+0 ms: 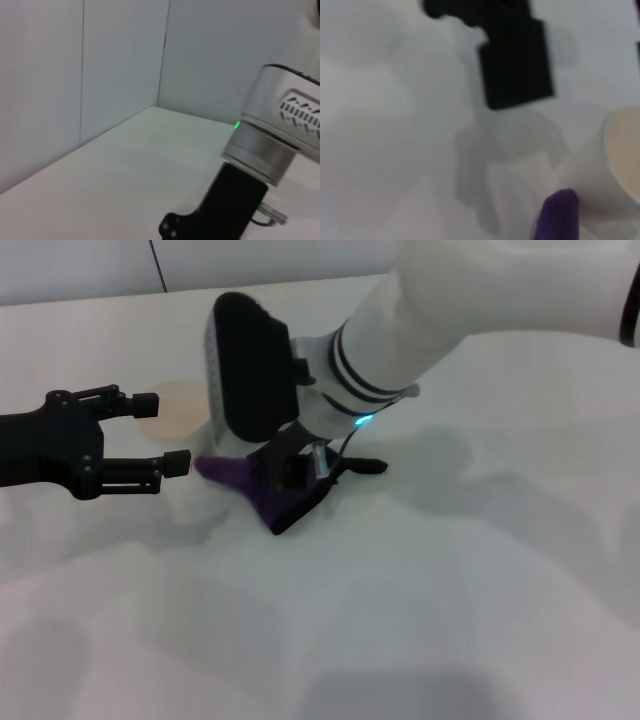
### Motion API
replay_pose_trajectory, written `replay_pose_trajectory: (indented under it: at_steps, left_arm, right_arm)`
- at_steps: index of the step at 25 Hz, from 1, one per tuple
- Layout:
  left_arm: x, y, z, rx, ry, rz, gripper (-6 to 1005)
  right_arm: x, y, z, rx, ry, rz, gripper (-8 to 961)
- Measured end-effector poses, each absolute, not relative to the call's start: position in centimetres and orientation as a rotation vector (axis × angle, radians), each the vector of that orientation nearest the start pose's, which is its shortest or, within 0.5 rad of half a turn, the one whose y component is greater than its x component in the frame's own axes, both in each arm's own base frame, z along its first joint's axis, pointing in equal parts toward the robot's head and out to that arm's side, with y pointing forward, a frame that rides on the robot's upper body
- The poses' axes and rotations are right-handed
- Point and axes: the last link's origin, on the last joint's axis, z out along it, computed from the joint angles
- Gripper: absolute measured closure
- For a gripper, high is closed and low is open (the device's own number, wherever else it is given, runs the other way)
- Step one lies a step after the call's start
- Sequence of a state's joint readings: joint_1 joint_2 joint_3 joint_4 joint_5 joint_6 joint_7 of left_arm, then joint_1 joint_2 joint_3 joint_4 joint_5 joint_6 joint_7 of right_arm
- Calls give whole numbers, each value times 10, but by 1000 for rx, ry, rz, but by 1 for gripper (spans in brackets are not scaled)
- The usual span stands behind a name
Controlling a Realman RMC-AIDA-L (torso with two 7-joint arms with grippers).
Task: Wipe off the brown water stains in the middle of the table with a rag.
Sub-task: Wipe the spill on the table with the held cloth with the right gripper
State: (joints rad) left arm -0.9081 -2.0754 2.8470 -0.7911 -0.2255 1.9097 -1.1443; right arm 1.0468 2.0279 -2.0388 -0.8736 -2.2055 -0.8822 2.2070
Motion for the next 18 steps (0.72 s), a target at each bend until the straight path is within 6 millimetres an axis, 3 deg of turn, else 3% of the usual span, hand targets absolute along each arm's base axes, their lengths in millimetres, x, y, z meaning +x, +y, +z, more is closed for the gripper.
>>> replay_pose_trajectory:
  at_steps: [18]
  left_arm:
    - [-242,345,41,-2823,-438,-609,124]
  right_arm:
    - [98,387,-113,-2819,-183,-481,885]
